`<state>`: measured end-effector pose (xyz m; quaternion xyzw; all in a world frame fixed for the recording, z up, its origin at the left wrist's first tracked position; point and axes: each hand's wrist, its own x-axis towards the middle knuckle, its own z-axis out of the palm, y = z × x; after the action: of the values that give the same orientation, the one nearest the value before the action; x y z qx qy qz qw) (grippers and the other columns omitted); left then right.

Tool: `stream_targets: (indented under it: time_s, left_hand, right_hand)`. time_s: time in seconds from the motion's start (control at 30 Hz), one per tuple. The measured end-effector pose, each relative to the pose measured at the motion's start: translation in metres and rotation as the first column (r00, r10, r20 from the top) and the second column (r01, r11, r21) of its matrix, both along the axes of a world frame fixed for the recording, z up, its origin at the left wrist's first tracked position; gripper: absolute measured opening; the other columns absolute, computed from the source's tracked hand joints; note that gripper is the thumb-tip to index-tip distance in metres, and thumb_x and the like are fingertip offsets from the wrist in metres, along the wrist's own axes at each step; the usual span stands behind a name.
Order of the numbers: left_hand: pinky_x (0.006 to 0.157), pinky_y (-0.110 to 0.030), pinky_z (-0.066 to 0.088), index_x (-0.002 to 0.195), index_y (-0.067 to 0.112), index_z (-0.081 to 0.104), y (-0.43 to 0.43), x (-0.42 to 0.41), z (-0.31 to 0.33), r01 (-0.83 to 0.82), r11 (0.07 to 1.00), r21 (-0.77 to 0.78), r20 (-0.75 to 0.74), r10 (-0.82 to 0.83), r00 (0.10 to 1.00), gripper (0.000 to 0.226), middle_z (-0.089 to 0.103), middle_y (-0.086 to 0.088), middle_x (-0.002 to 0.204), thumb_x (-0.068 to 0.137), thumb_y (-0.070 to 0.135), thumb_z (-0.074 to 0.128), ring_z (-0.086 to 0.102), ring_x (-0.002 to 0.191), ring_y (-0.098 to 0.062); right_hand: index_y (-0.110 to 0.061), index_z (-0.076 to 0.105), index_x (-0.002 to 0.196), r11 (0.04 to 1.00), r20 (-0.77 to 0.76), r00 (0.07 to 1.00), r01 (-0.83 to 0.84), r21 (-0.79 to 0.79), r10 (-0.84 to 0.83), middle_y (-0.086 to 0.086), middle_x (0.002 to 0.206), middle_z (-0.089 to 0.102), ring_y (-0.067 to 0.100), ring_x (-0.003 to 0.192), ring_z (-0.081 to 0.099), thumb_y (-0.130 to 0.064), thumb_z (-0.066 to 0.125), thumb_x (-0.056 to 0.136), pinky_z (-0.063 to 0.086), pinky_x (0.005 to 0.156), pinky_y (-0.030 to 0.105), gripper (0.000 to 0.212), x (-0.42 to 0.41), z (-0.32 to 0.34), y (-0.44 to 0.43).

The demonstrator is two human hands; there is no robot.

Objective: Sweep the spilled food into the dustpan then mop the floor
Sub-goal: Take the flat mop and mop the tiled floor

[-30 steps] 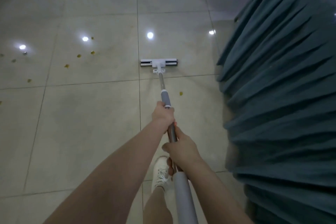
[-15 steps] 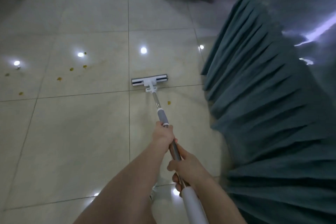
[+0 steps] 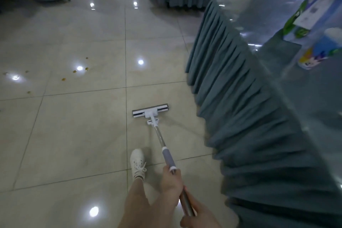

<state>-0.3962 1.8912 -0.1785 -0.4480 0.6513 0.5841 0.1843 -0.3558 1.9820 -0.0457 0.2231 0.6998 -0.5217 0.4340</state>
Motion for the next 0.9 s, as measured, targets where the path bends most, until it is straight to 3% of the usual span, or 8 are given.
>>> stream_targets:
  time_s: [0.07,0.17,0.37,0.43,0.53,0.63,0.77,0.9]
  left_hand:
    - [0.057,-0.052,0.058,0.088,0.035,0.048,0.001,-0.013,-0.007,-0.016,1.000,-0.026,-0.008,0.015,1.000,0.012,0.062,-0.019,0.072,0.076,0.036,0.050,0.062,0.055,-0.038]
    - [0.066,-0.052,0.058,0.091,0.028,0.051,-0.010,-0.050,-0.001,-0.059,0.998,-0.029,-0.029,0.059,0.998,0.027,0.063,-0.019,0.075,0.069,0.042,0.048,0.067,0.070,-0.042]
    - [0.071,-0.050,0.058,0.111,0.020,0.055,-0.067,-0.149,0.018,-0.122,0.991,-0.050,-0.047,0.119,0.992,0.034,0.067,-0.018,0.086,0.080,0.034,0.058,0.068,0.073,-0.039]
    - [0.068,-0.040,0.057,0.111,0.020,0.053,-0.095,-0.191,0.024,-0.125,0.991,-0.054,-0.051,0.122,0.991,0.026,0.065,-0.015,0.085,0.087,0.029,0.058,0.063,0.065,-0.032]
    - [0.059,-0.035,0.057,0.115,0.018,0.051,-0.138,-0.260,0.028,-0.145,0.989,-0.019,-0.074,0.144,0.987,0.025,0.061,-0.013,0.080,0.091,0.021,0.057,0.055,0.055,-0.026]
    - [0.038,-0.024,0.047,0.119,0.014,0.046,-0.185,-0.337,0.011,-0.155,0.985,0.069,-0.092,0.161,0.983,0.031,0.058,-0.014,0.079,0.091,0.017,0.060,0.051,0.048,-0.024]
    - [0.036,-0.022,0.045,0.130,0.019,0.041,-0.258,-0.437,-0.017,-0.142,0.978,0.153,-0.081,0.156,0.984,0.053,0.062,-0.023,0.107,0.086,0.014,0.069,0.054,0.054,-0.024]
    - [0.041,-0.024,0.049,0.139,0.025,0.033,-0.326,-0.504,-0.047,-0.048,0.975,0.219,-0.056,0.061,0.997,0.057,0.060,-0.016,0.103,0.091,0.009,0.060,0.060,0.057,-0.019]
  right_hand:
    - [-0.045,0.048,0.132,0.998,-0.033,0.999,-0.039,0.044,0.041,0.003,0.088,0.059,0.018,0.063,0.057,0.009,0.060,0.074,0.043,0.052,0.017,0.080,-0.006,0.005,0.004]
    - [-0.044,0.044,0.140,0.996,-0.035,0.996,-0.080,0.028,0.081,0.008,0.076,0.055,0.020,0.043,0.045,0.008,0.054,0.071,0.039,0.042,0.025,0.087,-0.035,0.011,-0.006]
    - [-0.044,0.028,0.149,0.933,-0.071,0.941,-0.315,0.174,0.331,-0.003,0.079,0.062,0.018,0.060,0.060,-0.007,0.054,0.069,0.054,0.061,0.030,0.091,-0.134,-0.001,-0.069]
    - [-0.044,0.027,0.149,0.928,-0.095,0.934,-0.325,0.182,0.346,0.001,0.082,0.065,0.021,0.061,0.062,-0.008,0.052,0.068,0.057,0.062,0.034,0.092,-0.178,-0.007,-0.097]
    - [-0.043,0.024,0.150,0.911,-0.111,0.913,-0.369,0.186,0.393,0.007,0.086,0.066,0.025,0.060,0.063,-0.012,0.051,0.068,0.056,0.058,0.035,0.092,-0.248,-0.020,-0.135]
    - [-0.043,0.025,0.150,0.915,-0.131,0.912,-0.367,0.168,0.389,0.011,0.077,0.061,0.026,0.052,0.061,0.000,0.047,0.073,0.055,0.048,0.036,0.091,-0.324,-0.046,-0.178]
    - [-0.042,0.025,0.150,0.929,-0.148,0.920,-0.345,0.136,0.364,0.011,0.069,0.053,0.022,0.043,0.055,0.006,0.045,0.078,0.049,0.040,0.030,0.088,-0.423,-0.085,-0.243]
    - [-0.050,0.023,0.147,0.944,-0.108,0.938,-0.320,0.085,0.328,0.016,0.076,0.054,0.020,0.043,0.054,0.008,0.047,0.084,0.050,0.041,0.030,0.089,-0.493,-0.116,-0.304]
